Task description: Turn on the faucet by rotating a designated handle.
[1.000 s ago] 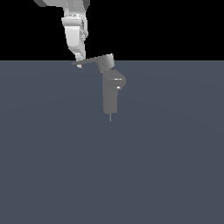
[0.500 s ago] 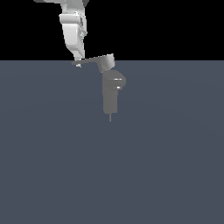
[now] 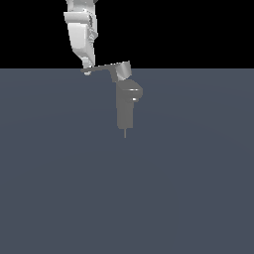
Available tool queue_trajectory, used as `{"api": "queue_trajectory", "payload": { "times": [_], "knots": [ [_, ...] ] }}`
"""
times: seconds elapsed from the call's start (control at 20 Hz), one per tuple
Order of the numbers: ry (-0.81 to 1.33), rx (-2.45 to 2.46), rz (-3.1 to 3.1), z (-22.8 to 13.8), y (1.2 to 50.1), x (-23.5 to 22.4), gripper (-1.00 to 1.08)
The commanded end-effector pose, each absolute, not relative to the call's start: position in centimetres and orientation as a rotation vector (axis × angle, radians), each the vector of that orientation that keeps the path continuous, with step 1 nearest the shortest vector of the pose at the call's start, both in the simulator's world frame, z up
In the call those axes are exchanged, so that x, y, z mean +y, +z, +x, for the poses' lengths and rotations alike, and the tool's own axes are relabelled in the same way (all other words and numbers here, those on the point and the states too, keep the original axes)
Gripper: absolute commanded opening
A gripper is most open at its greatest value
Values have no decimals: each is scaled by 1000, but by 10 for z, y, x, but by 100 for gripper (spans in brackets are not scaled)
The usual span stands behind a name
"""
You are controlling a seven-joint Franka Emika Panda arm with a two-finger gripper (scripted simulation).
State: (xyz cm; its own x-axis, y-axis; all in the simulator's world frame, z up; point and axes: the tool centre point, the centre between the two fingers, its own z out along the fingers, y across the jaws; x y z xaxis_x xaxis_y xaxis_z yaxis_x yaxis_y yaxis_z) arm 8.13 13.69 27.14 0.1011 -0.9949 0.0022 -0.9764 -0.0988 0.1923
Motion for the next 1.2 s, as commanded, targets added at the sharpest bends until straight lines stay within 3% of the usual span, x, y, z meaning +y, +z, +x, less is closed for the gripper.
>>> {"api": "queue_trajectory", "payload": {
  "times": [0.0,1.15],
  "knots": [
    [-195,-2004,2214,74,273,135,-100],
    [-194,-2003,2205,29,277,128,-100]
  ]
}}
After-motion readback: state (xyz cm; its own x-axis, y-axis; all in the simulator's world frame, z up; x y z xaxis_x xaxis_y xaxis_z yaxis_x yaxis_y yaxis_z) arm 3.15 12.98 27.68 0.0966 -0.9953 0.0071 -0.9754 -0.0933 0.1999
